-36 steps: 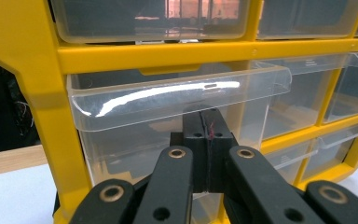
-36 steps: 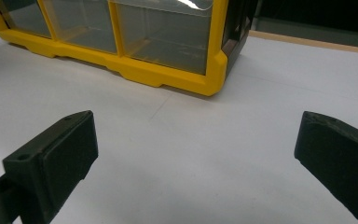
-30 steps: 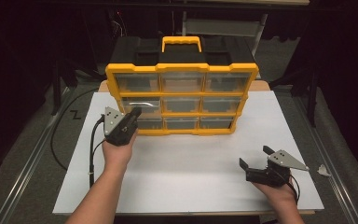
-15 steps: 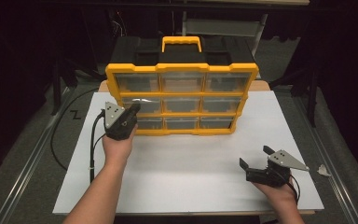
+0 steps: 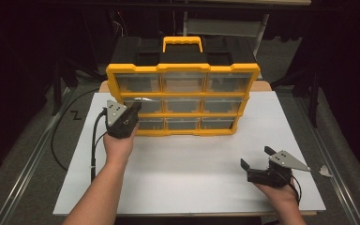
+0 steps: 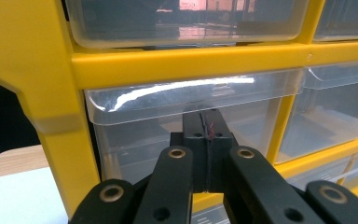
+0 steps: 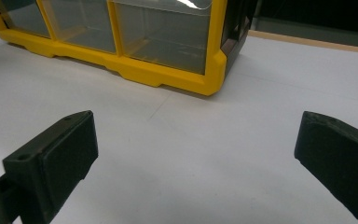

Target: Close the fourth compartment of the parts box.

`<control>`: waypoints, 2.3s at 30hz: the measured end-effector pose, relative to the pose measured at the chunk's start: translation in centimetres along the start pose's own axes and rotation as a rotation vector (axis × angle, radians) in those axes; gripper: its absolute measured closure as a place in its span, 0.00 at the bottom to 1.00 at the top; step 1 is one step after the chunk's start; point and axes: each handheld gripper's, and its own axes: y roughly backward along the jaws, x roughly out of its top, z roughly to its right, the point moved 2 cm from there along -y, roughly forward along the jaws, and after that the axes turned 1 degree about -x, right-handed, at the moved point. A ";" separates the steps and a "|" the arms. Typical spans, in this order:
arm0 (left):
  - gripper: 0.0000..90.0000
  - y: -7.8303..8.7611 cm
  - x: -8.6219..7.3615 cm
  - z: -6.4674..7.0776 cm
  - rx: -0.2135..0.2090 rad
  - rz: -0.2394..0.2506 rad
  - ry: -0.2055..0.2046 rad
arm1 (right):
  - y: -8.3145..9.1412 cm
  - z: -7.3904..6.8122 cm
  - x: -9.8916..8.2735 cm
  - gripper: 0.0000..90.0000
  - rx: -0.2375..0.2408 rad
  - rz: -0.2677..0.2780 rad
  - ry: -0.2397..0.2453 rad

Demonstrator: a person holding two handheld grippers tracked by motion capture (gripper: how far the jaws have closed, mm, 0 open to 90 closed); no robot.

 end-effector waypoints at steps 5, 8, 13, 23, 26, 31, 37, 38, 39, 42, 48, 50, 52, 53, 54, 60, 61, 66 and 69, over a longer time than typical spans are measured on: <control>1.00 0.4 0.0 0.1 -0.005 -0.004 0.000 | 0.0 0.0 0.0 0.01 0.000 0.000 -0.001; 1.00 1.0 0.0 0.2 -0.013 -0.002 -0.002 | 0.0 0.1 0.0 0.01 0.000 -0.002 -0.002; 1.00 2.1 -0.3 0.3 -0.028 -0.003 -0.003 | 0.0 0.0 0.0 0.01 0.000 0.001 -0.001; 1.00 5.2 -2.5 0.0 -0.049 -0.004 -0.009 | 0.1 0.0 0.0 0.01 -0.001 0.005 -0.006; 1.00 6.2 -3.4 -0.3 -0.054 -0.006 -0.001 | 0.2 0.0 0.0 0.01 0.000 0.008 -0.006; 1.00 7.8 -5.3 -1.0 -0.059 -0.025 0.006 | 0.1 0.0 0.0 0.01 0.003 0.006 -0.006; 1.00 9.0 -6.5 -0.9 -0.081 -0.047 -0.008 | 0.0 -0.3 0.0 0.01 0.007 0.004 0.000; 1.00 9.2 -6.7 -0.9 -0.085 -0.052 -0.014 | 0.0 -0.3 0.0 0.01 0.007 0.005 0.001; 1.00 9.4 -6.9 -0.9 -0.088 -0.057 -0.020 | 0.0 -0.3 0.0 0.01 0.007 0.005 0.001; 1.00 10.0 -7.4 -1.3 -0.083 -0.070 -0.029 | 0.1 -0.3 0.0 0.01 0.008 0.005 0.000; 0.99 10.7 -9.4 -1.4 -0.100 -0.147 -0.078 | 0.0 -0.5 -0.1 0.01 0.013 0.003 0.001; 0.99 10.7 -9.5 -1.5 -0.111 -0.148 -0.085 | -0.1 -0.6 -0.1 0.01 0.015 0.003 0.003; 0.97 10.6 -9.5 -1.7 -0.117 -0.140 -0.058 | -0.2 -0.6 -0.1 0.01 0.014 0.001 0.005; 0.97 10.6 -9.5 -1.8 -0.119 -0.137 -0.051 | -0.2 -0.7 -0.1 0.01 0.014 0.000 0.007; 0.97 10.5 -9.5 -1.9 -0.118 -0.135 -0.048 | -0.2 -0.7 -0.1 0.01 0.013 -0.001 0.006; 0.89 10.5 -9.6 -2.2 -0.110 -0.129 -0.037 | -0.2 -0.7 0.0 0.01 0.010 0.000 0.007; 0.85 10.6 -9.7 -2.2 -0.109 -0.127 -0.039 | -0.2 -0.7 0.0 0.01 0.011 -0.001 0.007; 0.62 10.6 -9.9 -2.4 -0.098 -0.128 -0.034 | -0.6 -0.8 0.0 0.01 0.017 -0.004 0.007; 0.51 10.6 -10.2 -2.6 -0.085 -0.136 -0.025 | -0.8 -1.0 0.1 0.01 0.023 -0.008 0.013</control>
